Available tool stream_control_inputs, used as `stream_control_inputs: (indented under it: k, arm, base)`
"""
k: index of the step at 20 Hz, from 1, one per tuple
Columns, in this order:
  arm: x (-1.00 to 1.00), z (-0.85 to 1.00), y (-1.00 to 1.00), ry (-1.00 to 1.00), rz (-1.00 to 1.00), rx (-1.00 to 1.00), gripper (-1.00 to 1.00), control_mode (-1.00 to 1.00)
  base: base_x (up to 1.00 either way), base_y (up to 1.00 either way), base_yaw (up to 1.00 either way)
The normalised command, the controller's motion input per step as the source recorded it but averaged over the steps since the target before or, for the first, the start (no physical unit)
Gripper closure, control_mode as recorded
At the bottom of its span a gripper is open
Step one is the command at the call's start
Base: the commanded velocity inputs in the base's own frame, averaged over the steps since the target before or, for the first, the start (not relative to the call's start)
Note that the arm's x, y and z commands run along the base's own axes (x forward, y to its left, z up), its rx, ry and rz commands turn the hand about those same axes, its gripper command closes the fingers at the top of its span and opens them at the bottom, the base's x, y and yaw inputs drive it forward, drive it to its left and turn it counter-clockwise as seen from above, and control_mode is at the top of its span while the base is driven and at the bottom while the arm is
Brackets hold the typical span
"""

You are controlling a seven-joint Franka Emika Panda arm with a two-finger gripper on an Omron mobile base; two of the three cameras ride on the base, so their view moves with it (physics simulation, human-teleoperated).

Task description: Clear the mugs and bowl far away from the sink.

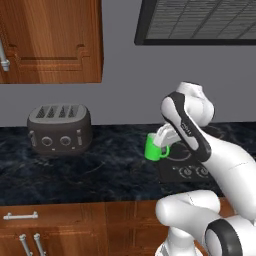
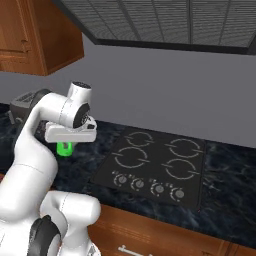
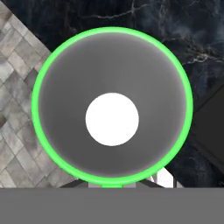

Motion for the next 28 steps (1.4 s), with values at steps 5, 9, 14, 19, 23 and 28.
stream_control_inputs:
  k: [5, 9, 14, 19, 23, 28]
  arm:
    - [0.92, -0.48, 0.0, 0.0, 0.0, 0.0, 1.0, -1.0]
    - [0.89, -0.42, 0.0, 0.0, 0.0, 0.0, 1.0, -1.0]
    - [0.85, -0.34, 0.0, 0.0, 0.0, 0.0, 1.0, -1.0]
    - [0.71, -0.31, 0.13, 0.03, -0.03, -0.05, 1.0, -1.0]
    - [0.42, -0.21, 0.26, 0.02, -0.09, -0.07, 1.0, -1.0]
    - [0.32, -0.17, 0.13, 0.0, -0.07, -0.05, 1.0, -1.0]
  base:
    - [0.0, 0.0, 0.0]
    - [0.0, 0.0, 0.0]
    - [0.0, 0.0, 0.0]
    - [0.0, 0.0, 0.0]
    - [0.0, 0.0, 0.0]
    - [0.0, 0.0, 0.0]
